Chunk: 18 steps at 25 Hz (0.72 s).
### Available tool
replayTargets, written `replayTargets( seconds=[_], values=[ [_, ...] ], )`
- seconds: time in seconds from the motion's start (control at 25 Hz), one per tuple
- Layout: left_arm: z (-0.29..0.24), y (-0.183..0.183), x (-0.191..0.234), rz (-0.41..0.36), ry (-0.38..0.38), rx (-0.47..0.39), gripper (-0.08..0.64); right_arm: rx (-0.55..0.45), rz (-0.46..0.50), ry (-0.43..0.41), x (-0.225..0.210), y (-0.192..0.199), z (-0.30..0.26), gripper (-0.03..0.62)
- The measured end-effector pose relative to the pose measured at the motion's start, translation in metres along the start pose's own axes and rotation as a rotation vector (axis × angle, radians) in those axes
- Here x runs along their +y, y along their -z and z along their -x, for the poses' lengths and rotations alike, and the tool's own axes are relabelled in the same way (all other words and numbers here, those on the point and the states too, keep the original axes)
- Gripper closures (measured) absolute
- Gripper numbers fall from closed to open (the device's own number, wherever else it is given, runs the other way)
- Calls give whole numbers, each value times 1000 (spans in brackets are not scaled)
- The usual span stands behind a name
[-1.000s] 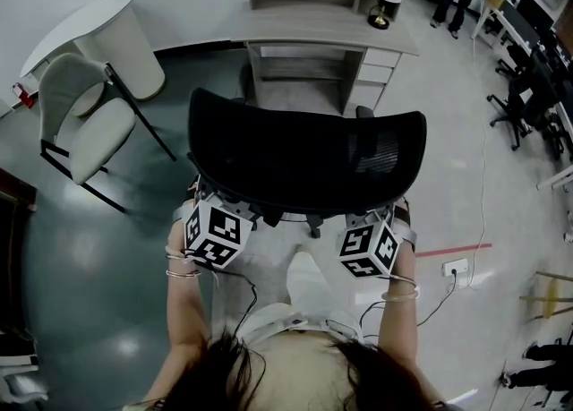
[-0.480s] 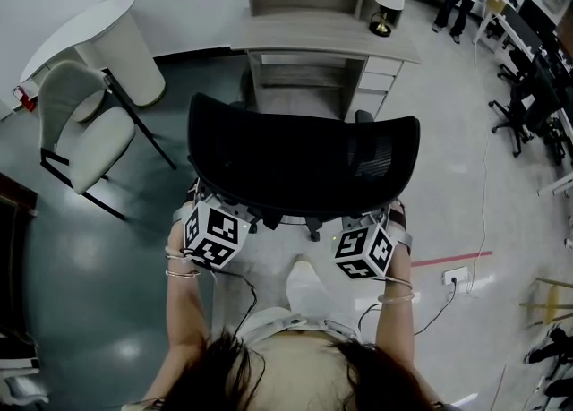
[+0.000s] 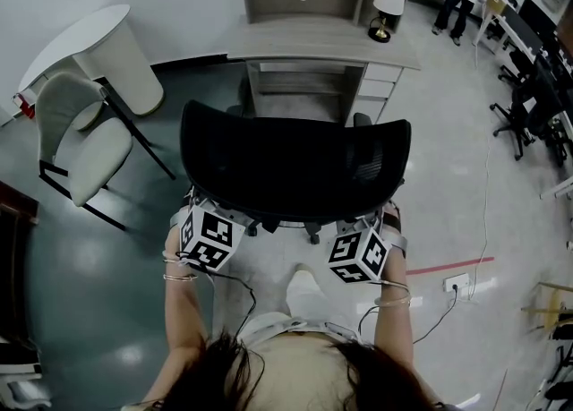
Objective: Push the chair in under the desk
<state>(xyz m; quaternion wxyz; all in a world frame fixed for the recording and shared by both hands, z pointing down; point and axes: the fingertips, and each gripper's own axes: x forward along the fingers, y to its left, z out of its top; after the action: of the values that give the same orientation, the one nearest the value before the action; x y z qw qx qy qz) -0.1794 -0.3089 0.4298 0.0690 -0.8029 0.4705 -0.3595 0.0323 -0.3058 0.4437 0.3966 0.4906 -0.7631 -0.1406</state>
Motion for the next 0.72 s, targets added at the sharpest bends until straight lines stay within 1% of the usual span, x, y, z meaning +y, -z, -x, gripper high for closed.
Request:
replayTargets(
  seconds=[0.72],
  values=[
    [-39,-7,32,26,-1,57,354,-27,12,-18,-20,-15,-43,367]
  ],
)
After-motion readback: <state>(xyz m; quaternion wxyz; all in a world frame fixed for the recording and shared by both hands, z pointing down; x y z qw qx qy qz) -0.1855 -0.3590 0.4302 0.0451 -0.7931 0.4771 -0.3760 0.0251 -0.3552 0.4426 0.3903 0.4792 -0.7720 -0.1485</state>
